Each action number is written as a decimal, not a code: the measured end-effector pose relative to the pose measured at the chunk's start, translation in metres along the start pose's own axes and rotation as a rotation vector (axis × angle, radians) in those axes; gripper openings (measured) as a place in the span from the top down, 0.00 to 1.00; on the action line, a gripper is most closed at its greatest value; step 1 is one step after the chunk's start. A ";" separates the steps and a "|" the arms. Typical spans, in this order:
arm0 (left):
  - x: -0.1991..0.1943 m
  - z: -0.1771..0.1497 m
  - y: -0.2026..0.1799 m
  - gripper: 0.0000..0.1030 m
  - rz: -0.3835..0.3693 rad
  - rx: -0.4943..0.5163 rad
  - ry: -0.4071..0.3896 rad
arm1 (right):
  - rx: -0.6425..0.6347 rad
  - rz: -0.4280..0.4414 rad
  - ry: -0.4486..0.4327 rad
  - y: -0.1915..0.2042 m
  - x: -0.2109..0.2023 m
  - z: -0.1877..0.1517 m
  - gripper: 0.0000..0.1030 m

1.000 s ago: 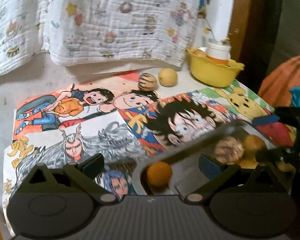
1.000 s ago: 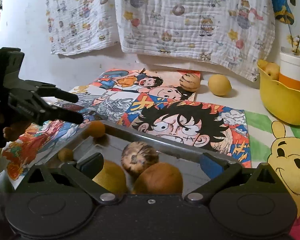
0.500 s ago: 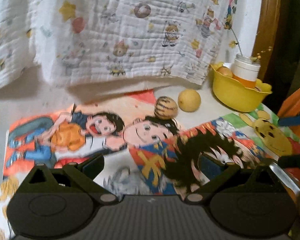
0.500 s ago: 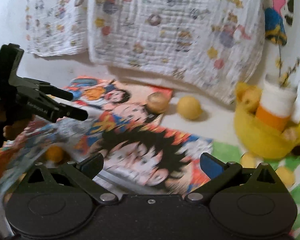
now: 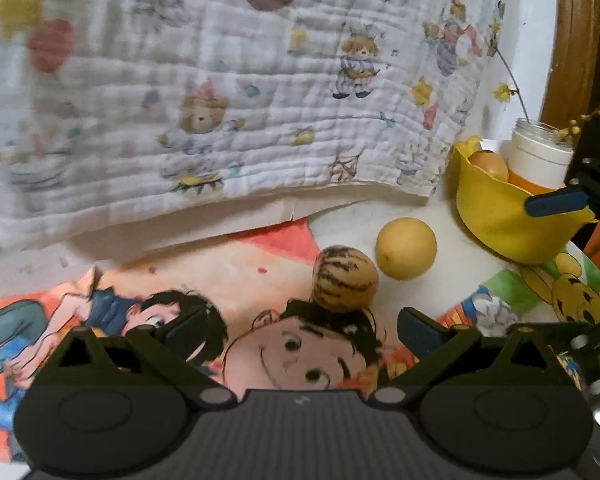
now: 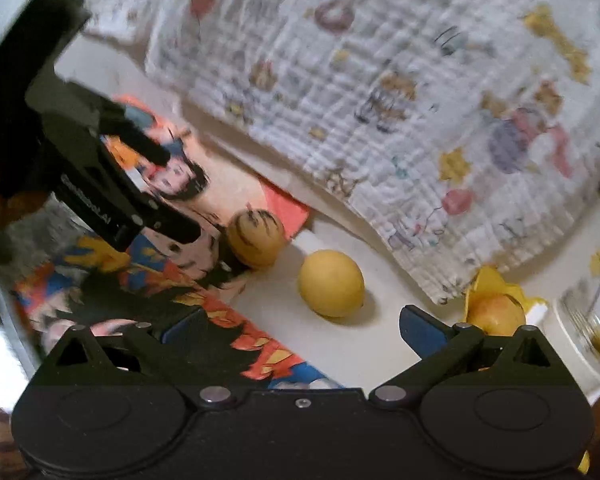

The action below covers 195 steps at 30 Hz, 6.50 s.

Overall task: Organize fruits
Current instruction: 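Move both empty tools toward the striped melon and yellow round fruit, then grasp the yellow round fruit with the right tool while the left tool grasps the striped melon, then carry the yellow fruit and striped melon over the metal tray with both tools, then lower both fruits into the tray and open both tools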

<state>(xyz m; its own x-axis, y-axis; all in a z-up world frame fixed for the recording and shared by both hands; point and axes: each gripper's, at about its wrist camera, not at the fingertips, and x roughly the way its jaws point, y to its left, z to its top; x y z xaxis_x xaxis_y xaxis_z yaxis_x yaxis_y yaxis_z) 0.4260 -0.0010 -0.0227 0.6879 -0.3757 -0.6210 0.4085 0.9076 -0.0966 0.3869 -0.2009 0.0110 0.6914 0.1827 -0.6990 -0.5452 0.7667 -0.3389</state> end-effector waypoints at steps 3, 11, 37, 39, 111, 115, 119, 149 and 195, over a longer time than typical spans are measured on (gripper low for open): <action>0.014 0.004 0.001 0.01 -0.022 -0.008 0.003 | -0.044 -0.022 0.030 0.002 0.023 0.001 0.06; 0.038 0.008 0.000 0.01 -0.063 -0.009 -0.009 | -0.109 -0.068 0.071 -0.001 0.064 0.004 0.14; 0.069 0.006 0.011 0.33 -0.224 -0.032 0.028 | -0.195 -0.018 0.073 -0.012 0.108 0.022 0.33; 0.071 0.005 0.012 0.35 -0.231 -0.043 0.032 | -0.183 -0.016 0.074 -0.015 0.108 0.023 0.34; -0.143 -0.101 -0.068 0.47 -0.140 -0.112 0.104 | 0.358 0.120 -0.045 0.064 -0.126 -0.083 0.42; -0.143 -0.103 -0.071 0.47 -0.119 -0.141 0.122 | 0.427 0.135 -0.016 0.060 -0.122 -0.089 0.42; -0.140 -0.105 -0.075 0.47 -0.101 -0.170 0.147 | 0.473 0.157 0.008 0.059 -0.119 -0.090 0.42; -0.135 -0.109 -0.084 0.46 0.041 -0.251 0.198 | 0.757 0.190 0.192 0.037 -0.096 -0.100 0.42; -0.200 -0.104 -0.094 0.01 0.170 -0.285 0.061 | 0.731 0.121 0.005 0.055 -0.151 -0.105 0.10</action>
<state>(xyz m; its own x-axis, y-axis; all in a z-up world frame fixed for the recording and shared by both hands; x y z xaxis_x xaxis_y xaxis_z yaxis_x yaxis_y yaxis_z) 0.1871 0.0082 0.0298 0.6914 -0.2103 -0.6912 0.1012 0.9755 -0.1956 0.2032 -0.2510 0.0322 0.6434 0.2903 -0.7083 -0.1612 0.9559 0.2454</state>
